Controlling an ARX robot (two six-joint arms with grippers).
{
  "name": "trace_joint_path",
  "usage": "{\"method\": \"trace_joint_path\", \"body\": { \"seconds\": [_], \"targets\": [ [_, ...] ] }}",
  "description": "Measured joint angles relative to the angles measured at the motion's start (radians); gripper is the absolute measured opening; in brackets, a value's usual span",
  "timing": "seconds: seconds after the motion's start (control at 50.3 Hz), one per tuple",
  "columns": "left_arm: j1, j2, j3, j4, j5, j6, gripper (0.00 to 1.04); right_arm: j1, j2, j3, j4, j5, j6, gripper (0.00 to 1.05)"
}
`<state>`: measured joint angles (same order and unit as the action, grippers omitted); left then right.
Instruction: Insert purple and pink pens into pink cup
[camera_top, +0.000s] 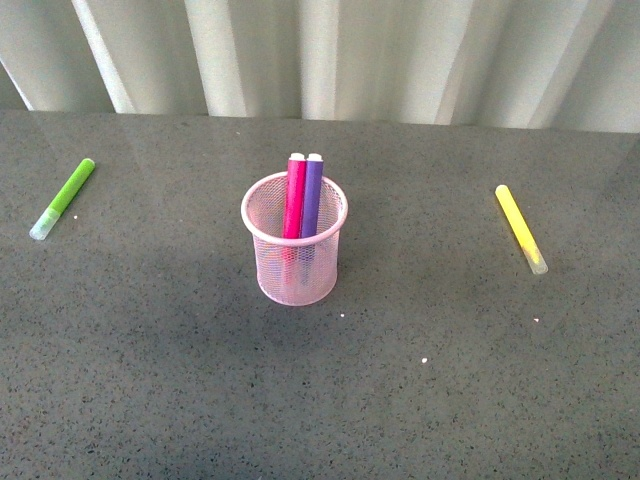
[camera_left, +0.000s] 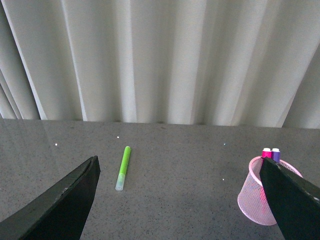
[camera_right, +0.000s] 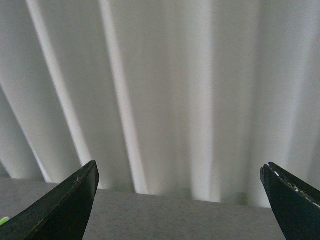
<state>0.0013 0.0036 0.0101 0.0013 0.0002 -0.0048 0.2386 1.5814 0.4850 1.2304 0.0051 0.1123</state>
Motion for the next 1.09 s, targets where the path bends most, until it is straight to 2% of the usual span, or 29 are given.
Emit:
{"method": "trace_joint_path", "body": {
  "seconds": [0.099,0.179,0.199,0.258,0.338,0.358,0.556,0.695,0.795,0.894,1.093],
  "targets": [
    [0.0,0.0,0.0,0.0,0.0,0.0,0.98,-0.16,-0.22,-0.133,-0.074,-0.099,0.028,0.98],
    [0.0,0.0,0.0,0.0,0.0,0.0,0.98,-0.255,-0.354,-0.213,-0.13,-0.159,0.028,0.97],
    [0.0,0.0,0.0,0.0,0.0,0.0,0.98,-0.254,-0.416,-0.229,-0.223,-0.095,0.004,0.92],
    [0.0,0.0,0.0,0.0,0.001,0.0,0.98,-0.249,-0.515,-0.262,-0.356,-0.027,-0.04,0.83],
    [0.0,0.0,0.0,0.0,0.0,0.0,0.98,-0.244,-0.62,-0.315,-0.458,-0.012,-0.07,0.71],
    [0.0,0.0,0.0,0.0,-0.001,0.0,0.98,-0.243,-0.631,-0.321,-0.465,-0.011,-0.074,0.69],
    [0.0,0.0,0.0,0.0,0.0,0.0,0.98,-0.241,-0.803,-0.396,-0.552,-0.006,-0.106,0.24],
    [0.0,0.0,0.0,0.0,0.0,0.0,0.98,-0.241,-0.868,-0.415,-0.595,-0.006,-0.108,0.05],
    [0.0,0.0,0.0,0.0,0.0,0.0,0.98,-0.24,-0.924,-0.431,-0.636,-0.006,-0.11,0.03],
    [0.0,0.0,0.0,0.0,0.0,0.0,0.98,-0.24,-0.939,-0.46,-0.604,-0.007,-0.111,0.03],
    [0.0,0.0,0.0,0.0,0.0,0.0,0.98,-0.24,-1.031,-0.463,-0.69,-0.006,-0.111,0.03]
  ]
}}
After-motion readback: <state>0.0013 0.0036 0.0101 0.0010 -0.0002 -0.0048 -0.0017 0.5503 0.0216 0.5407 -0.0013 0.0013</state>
